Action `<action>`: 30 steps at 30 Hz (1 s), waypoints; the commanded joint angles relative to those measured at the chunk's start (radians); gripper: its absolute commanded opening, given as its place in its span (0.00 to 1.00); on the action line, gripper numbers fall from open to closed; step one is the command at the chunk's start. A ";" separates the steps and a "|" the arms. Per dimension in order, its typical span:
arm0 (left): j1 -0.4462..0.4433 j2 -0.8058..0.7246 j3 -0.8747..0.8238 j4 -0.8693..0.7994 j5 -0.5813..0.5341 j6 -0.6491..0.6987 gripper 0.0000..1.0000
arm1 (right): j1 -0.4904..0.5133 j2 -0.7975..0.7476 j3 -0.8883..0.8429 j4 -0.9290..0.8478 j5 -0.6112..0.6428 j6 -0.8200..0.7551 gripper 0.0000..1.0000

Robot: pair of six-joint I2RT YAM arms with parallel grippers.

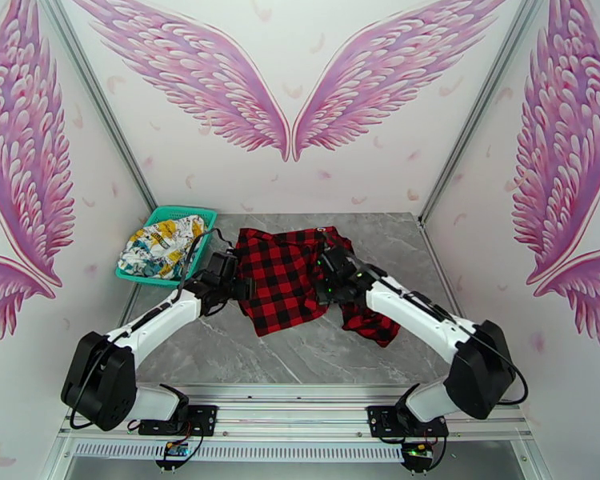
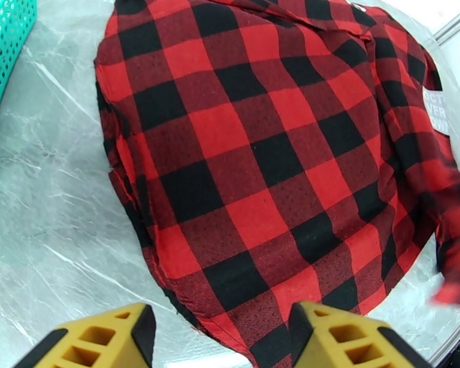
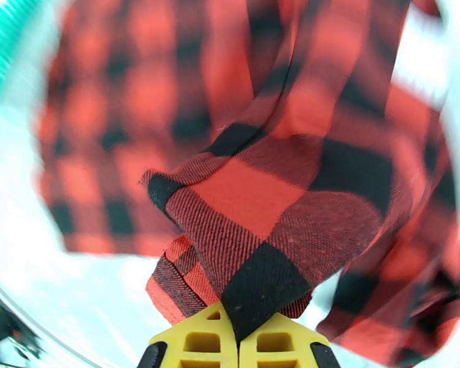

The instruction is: Fold and stack the mixed laundry pile

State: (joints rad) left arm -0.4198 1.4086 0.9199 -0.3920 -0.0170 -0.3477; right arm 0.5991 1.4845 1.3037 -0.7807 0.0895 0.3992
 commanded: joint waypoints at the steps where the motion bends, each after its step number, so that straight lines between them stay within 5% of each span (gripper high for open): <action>1: -0.003 -0.031 -0.027 0.004 -0.014 -0.002 0.62 | -0.072 0.023 0.164 -0.069 0.078 -0.121 0.00; 13: -0.010 -0.060 -0.054 0.011 0.042 -0.041 0.63 | -0.314 0.604 0.880 0.287 0.320 -0.204 0.00; 16: -0.014 -0.065 -0.072 0.015 0.051 -0.061 0.65 | -0.336 0.873 1.226 0.140 0.345 -0.186 0.46; 20: -0.022 -0.081 -0.116 0.029 0.055 -0.087 0.76 | -0.347 1.081 1.545 -0.147 0.312 -0.137 0.63; 23: -0.023 -0.073 -0.148 0.034 0.058 -0.112 0.80 | -0.343 0.957 1.331 -0.169 0.211 -0.114 0.69; 27: -0.036 -0.071 -0.192 0.037 0.052 -0.167 0.85 | -0.353 0.544 0.650 0.091 0.144 -0.108 0.80; 30: -0.067 -0.072 -0.244 0.101 0.073 -0.240 0.89 | -0.389 0.314 0.314 0.116 0.088 -0.080 0.83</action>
State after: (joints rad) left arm -0.4618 1.3540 0.7170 -0.3420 0.0360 -0.5095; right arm 0.2440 2.0216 1.7798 -0.7444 0.2474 0.2817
